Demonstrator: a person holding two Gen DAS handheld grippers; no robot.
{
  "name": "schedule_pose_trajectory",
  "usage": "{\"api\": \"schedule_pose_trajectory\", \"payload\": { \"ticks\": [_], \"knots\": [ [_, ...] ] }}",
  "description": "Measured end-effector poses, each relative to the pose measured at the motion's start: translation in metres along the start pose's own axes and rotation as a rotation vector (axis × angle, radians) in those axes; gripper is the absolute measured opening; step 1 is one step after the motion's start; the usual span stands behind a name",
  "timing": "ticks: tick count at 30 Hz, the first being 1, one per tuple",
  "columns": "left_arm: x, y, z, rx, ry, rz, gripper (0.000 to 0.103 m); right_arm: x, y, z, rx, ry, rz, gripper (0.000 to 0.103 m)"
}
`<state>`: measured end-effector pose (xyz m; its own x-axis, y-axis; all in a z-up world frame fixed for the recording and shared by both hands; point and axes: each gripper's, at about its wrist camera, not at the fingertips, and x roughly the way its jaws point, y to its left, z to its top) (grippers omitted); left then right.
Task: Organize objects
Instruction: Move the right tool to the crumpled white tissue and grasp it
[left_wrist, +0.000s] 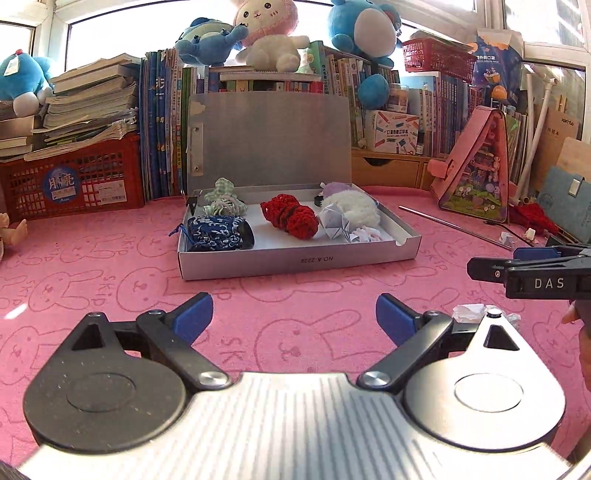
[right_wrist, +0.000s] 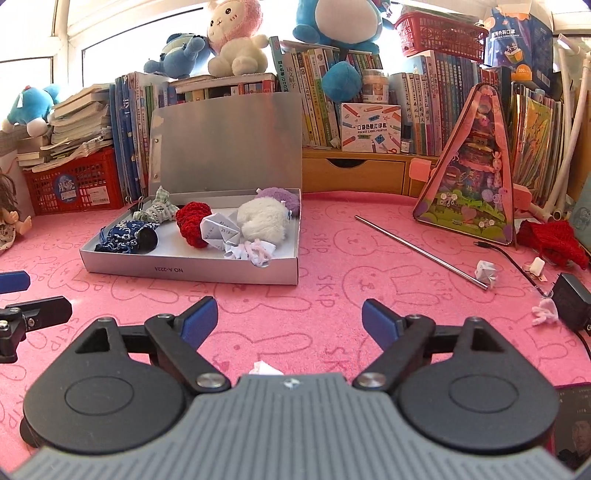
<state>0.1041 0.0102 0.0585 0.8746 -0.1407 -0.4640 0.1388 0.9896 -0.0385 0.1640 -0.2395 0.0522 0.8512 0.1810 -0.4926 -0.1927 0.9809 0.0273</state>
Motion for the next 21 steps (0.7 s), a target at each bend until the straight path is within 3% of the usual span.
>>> {"api": "schedule_pose_trajectory", "payload": {
  "ticks": [12,21],
  "knots": [
    [-0.035,-0.011,-0.056,-0.001,0.052,-0.006,0.097,-0.008,0.005,-0.039,-0.014,0.045,-0.024,0.091],
    [-0.051,-0.018,-0.084,0.022,0.038,0.032,0.097,0.001,0.005,-0.048,0.012,0.077,-0.069,0.091]
  ]
}}
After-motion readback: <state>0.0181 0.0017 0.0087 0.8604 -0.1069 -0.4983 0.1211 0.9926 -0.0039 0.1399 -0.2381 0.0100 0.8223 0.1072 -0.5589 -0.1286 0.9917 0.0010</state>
